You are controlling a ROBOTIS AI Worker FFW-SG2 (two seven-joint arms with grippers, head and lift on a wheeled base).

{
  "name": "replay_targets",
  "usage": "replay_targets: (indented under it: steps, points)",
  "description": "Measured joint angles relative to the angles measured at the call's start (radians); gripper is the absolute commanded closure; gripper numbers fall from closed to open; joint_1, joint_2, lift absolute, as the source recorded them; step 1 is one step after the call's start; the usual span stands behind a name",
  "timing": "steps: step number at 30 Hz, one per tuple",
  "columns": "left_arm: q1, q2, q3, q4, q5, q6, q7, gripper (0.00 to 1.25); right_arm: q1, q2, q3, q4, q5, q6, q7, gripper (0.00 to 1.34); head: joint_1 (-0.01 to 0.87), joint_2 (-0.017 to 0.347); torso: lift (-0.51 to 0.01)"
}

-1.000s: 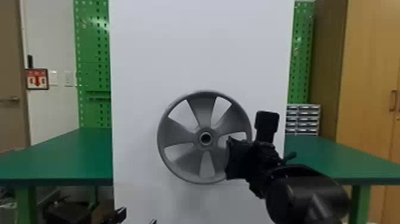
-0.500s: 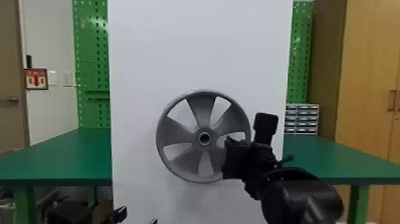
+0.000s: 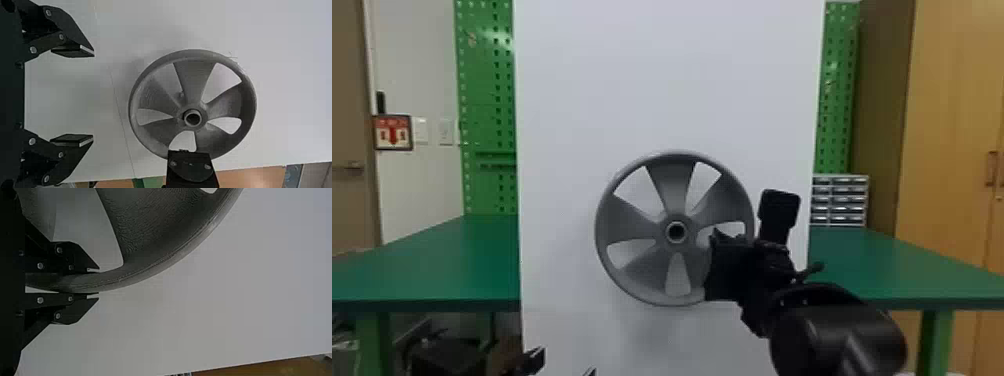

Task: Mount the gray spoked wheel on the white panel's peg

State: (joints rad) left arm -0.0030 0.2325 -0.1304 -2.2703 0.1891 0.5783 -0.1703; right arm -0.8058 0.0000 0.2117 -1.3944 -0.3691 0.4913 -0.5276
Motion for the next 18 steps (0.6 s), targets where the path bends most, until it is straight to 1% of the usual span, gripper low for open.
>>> replay_targets:
  steps: [3, 8, 11, 15, 18]
  points:
    - [0.000, 0.000, 0.000, 0.000, 0.001, 0.000, 0.000, 0.48, 0.002, 0.000, 0.000, 0.000, -0.004, -0.006, 0.000, 0.72, 0.123, -0.008, -0.406]
    - [0.000, 0.000, -0.001, 0.000, 0.001, 0.000, 0.000, 0.48, 0.005, 0.000, 0.000, -0.001, -0.006, -0.019, 0.001, 0.51, 0.123, -0.008, -0.406]
    - [0.001, -0.001, -0.001, 0.000, 0.001, 0.000, 0.000, 0.48, 0.005, 0.000, 0.000, -0.001, -0.007, -0.023, 0.002, 0.34, 0.123, -0.008, -0.406]
    - [0.001, -0.001, -0.002, 0.000, 0.001, 0.001, 0.000, 0.48, 0.006, 0.000, 0.000, -0.001, -0.008, -0.027, 0.003, 0.01, 0.123, -0.008, -0.406]
    - [0.001, -0.001, -0.002, 0.000, 0.001, 0.001, 0.000, 0.48, 0.007, 0.000, 0.000, -0.001, -0.008, -0.028, 0.005, 0.00, 0.123, -0.008, -0.406]
